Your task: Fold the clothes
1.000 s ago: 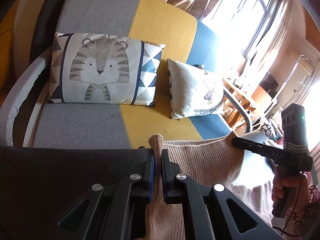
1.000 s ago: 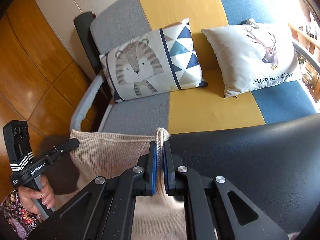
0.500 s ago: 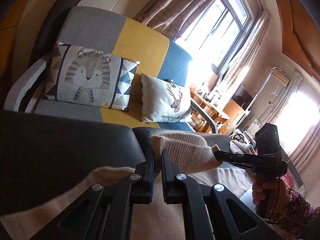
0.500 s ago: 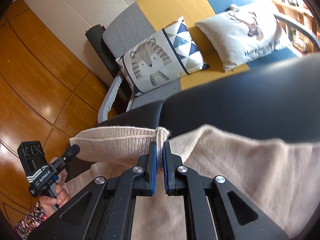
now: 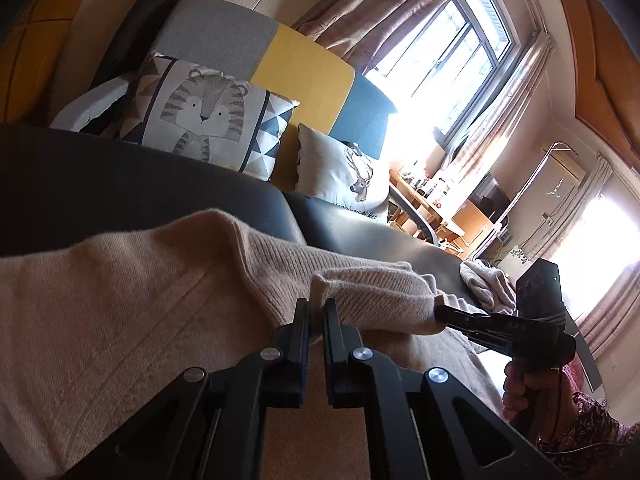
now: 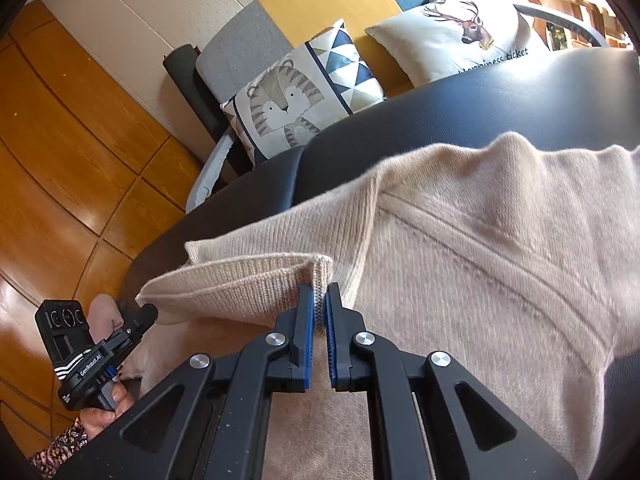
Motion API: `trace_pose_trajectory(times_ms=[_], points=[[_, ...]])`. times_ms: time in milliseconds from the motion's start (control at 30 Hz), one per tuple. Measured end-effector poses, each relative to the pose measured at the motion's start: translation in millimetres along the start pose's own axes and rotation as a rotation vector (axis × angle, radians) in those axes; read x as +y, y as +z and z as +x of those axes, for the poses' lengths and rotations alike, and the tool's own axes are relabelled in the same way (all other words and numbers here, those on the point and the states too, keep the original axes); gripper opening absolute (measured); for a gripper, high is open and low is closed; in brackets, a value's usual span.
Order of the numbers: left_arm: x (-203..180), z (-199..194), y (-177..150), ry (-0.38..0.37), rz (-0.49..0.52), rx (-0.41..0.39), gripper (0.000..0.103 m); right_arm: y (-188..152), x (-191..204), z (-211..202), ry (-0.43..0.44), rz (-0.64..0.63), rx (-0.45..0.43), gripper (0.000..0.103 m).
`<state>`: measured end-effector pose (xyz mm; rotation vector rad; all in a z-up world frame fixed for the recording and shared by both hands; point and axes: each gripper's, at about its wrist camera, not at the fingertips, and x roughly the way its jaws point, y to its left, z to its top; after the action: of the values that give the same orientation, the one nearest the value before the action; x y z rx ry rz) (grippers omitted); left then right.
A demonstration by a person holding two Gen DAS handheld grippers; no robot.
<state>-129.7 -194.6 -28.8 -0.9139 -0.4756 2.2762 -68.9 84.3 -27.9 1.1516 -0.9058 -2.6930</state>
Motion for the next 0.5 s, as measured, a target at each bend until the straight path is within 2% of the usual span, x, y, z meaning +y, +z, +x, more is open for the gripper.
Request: trace_pose_trajectory(times_ms=[333,433,500], points=[[0,-18,-14,-0.020,-0.034,-0.041,0.005,-2,-5,-8,-0.004,0.009,-0.023,0.005],[2,-22,-20,-0.029,-0.049,-0.041,0.005,-6,-4,-8,-0.011,-0.011,-0.014,0.005],[6,-20,-23,-0.040,-0.080,-0.022,0.005,-10,-7,-3,-0.040,-0.014,0.021,0.008]])
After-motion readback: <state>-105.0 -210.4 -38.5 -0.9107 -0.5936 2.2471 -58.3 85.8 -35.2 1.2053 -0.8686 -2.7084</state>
